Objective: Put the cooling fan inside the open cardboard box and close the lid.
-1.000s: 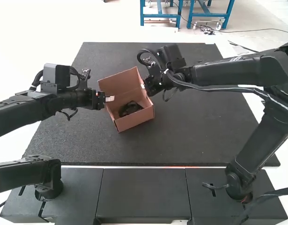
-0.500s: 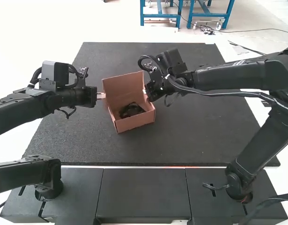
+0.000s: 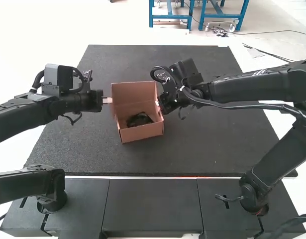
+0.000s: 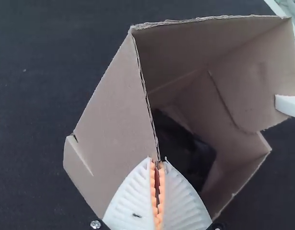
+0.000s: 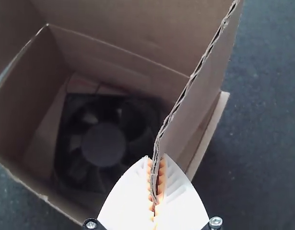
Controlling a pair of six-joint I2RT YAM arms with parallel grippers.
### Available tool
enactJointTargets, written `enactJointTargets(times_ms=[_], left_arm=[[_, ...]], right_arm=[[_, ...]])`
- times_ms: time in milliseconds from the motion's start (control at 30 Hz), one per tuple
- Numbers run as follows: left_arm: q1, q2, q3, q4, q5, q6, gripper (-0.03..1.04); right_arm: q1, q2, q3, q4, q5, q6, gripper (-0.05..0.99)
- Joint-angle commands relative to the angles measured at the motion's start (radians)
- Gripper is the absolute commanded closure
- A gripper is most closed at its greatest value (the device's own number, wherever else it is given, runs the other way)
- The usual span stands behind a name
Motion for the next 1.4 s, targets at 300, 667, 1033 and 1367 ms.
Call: enactJointTargets(times_ms=[300,667,1033,1367], left_arm=[[-0.034,0.006,0.035,0.075,0.146,-0.248,0.99],[-0.129,-0.003,0.033,0.0,0.133,-0.194,0.99],[-0.175,-0.131,0.021,-0.163,0.113,-0.044,0.98],[-0.175,-0.181,0.047,-0.214,0.113,0.007,0.78]], right_arm=[[0.02,-0.027,-0.032,0.01,-0.042,0.02,0.95],[0.04,-0.027,-0.086,0.016,-0.041,0.017,0.93],[0.066,-0.041,-0.142,0.067,-0.039,0.026,0.92],[0.069,-0.041,-0.133,0.078,-0.022,0.028,0.37]])
